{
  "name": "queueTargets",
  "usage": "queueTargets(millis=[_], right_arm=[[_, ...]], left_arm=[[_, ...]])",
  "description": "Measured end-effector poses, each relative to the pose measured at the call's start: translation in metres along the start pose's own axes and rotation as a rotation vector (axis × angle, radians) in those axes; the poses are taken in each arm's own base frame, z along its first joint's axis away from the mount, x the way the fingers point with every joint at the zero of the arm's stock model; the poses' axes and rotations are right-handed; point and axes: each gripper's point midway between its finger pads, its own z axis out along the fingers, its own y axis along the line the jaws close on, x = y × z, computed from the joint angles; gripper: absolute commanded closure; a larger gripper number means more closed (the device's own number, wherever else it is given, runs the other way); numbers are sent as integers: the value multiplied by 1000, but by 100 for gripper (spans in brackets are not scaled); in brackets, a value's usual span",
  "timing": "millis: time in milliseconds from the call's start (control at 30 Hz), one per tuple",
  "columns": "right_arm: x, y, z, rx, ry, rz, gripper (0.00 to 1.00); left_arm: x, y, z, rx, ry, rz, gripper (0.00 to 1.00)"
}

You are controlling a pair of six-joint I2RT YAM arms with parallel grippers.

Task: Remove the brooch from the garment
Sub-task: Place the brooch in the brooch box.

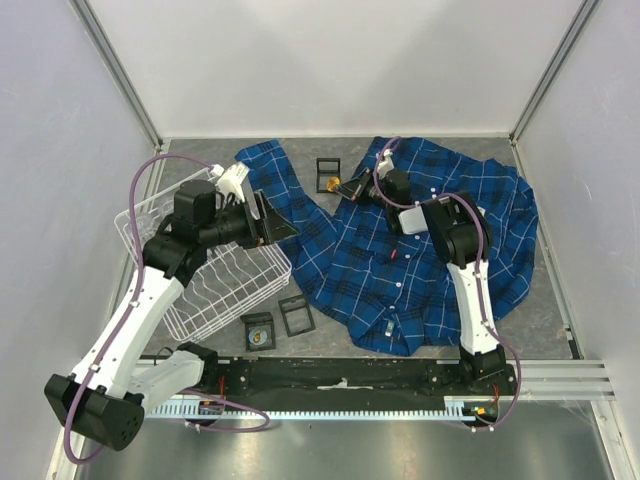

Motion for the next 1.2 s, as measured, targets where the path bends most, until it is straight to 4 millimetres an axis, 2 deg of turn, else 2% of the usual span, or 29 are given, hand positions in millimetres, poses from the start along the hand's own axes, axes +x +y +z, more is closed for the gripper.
queueTargets(millis=[200,433,767,1000,1167,1200], right_arm=[[-7,6,3,-36,-19,53,100],[-19,9,18,-61,-34,61,100],[-10,4,25,-41,-12,76,98],[6,-6,33,-12,17,84,95],[6,-7,37,-4,19,76,91],[5,-8,38,0,17,74,88]], left_arm=[[1,3,5,-1,19,-6,20],[0,-1,6,24,15,4,20],[0,-4,7,46,18,10,20],[3,-3,9,51,26,8,20],[5,-2,9,52,30,6,21],[5,-2,9,53,31,6,21]])
